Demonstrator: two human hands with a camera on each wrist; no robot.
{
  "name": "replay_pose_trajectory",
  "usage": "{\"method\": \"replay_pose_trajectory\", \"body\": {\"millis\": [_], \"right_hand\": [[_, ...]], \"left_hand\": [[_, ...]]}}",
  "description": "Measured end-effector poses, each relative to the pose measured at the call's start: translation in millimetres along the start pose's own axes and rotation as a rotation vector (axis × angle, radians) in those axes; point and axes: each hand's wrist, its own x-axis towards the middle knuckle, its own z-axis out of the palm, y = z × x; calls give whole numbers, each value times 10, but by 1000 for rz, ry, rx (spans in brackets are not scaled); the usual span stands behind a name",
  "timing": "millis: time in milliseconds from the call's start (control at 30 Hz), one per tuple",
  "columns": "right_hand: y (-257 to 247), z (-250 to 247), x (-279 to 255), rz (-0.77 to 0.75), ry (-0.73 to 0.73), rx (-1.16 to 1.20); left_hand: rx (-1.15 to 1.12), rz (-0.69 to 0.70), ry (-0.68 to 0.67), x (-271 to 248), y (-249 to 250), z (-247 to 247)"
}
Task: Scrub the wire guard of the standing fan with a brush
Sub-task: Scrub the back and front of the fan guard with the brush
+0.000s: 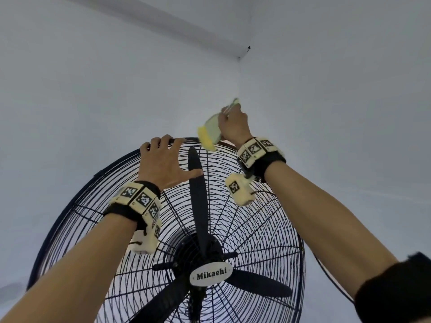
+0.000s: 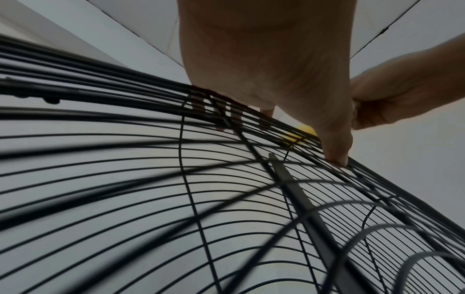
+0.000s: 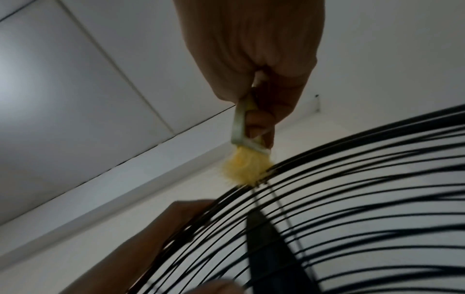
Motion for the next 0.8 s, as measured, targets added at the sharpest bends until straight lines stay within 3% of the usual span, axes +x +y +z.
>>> {"method": "replay_pose_trajectory", "body": {"millis": [100, 300, 400, 567, 700, 800], "right_hand": [[185, -26, 31, 104, 4, -1], [906, -550, -7, 400, 106, -253], [780, -524, -34, 288, 120, -219], [87, -135, -15, 113, 107, 105], [-145, 53, -29, 28, -12, 35], [-238, -73, 15, -7, -140, -103]], "left_hand": [[-8, 6, -2, -5, -32, -2], [18, 12, -4, 23, 46, 11], [10, 19, 1, 18, 51, 16], [-4, 12, 3, -4, 7, 28], [8, 12, 15, 14, -1, 30], [19, 17, 11, 18, 13, 38]]}}
